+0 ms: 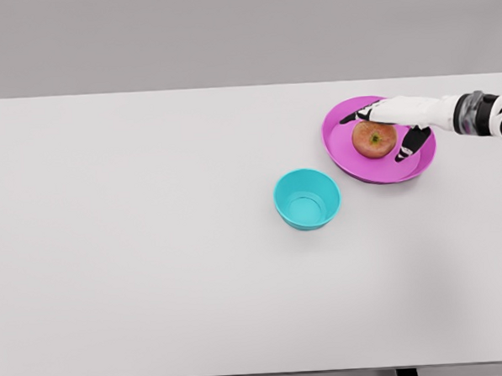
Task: Put the apple from the pink plate into the blue bowl with your right arm
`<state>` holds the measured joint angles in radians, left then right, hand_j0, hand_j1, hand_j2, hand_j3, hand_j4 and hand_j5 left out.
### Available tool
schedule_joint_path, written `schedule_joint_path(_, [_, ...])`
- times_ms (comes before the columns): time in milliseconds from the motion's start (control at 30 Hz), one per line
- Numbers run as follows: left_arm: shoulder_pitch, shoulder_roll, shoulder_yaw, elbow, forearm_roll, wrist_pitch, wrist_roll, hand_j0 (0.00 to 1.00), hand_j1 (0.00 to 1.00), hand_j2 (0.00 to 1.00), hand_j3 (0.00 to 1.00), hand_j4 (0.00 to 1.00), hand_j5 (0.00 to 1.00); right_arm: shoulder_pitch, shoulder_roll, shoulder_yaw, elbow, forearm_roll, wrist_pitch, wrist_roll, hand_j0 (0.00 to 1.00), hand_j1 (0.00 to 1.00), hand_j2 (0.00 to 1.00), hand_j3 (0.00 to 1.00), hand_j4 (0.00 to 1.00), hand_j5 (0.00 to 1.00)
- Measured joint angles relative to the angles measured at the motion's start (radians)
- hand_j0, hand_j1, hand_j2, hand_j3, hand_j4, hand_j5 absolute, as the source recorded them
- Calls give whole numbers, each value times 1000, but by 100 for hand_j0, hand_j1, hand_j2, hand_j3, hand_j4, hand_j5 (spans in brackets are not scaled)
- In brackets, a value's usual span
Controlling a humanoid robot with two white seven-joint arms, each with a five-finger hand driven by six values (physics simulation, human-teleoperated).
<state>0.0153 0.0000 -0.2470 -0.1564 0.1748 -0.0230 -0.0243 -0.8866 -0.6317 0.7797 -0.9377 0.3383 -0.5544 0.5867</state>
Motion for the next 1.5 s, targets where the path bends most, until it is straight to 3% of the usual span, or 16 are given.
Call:
schedule_joint_path(600, [0, 0, 0, 0, 0, 0, 0, 100, 100, 100, 100, 100, 100, -12, 25, 23, 57, 0, 1, 0, 98, 98, 98, 98, 98, 98])
schedule_joint_path(667, [2, 0, 0, 0, 0, 0, 0, 100, 100, 100, 100, 100, 100, -12, 25, 23, 61, 1, 2, -1, 63, 63, 63, 63, 63, 63])
schedule_joint_path(700, [0, 0, 0, 0, 0, 0, 0, 100, 100, 100, 100, 100, 100, -12, 25, 22, 62, -1, 3, -2, 54, 54, 54, 54, 54, 54])
schedule_joint_path(833, [0, 0, 0, 0, 0, 0, 0, 100, 100, 100, 100, 100, 100, -14, 25, 22, 64, 2, 4, -1, 46, 46, 46, 46, 46, 46])
schedule_joint_path(1333, [0, 0, 0, 0, 0, 0, 0, 100, 100, 100, 100, 100, 100, -61, 10, 12, 22, 15, -12, 2, 46, 46, 46, 46, 46, 46])
schedule_joint_path(1500, [0, 0, 0, 0, 0, 0, 0, 100, 100, 100, 100, 100, 100, -57, -9, 11, -56, 17, -15, 2, 46, 46, 46, 46, 46, 46])
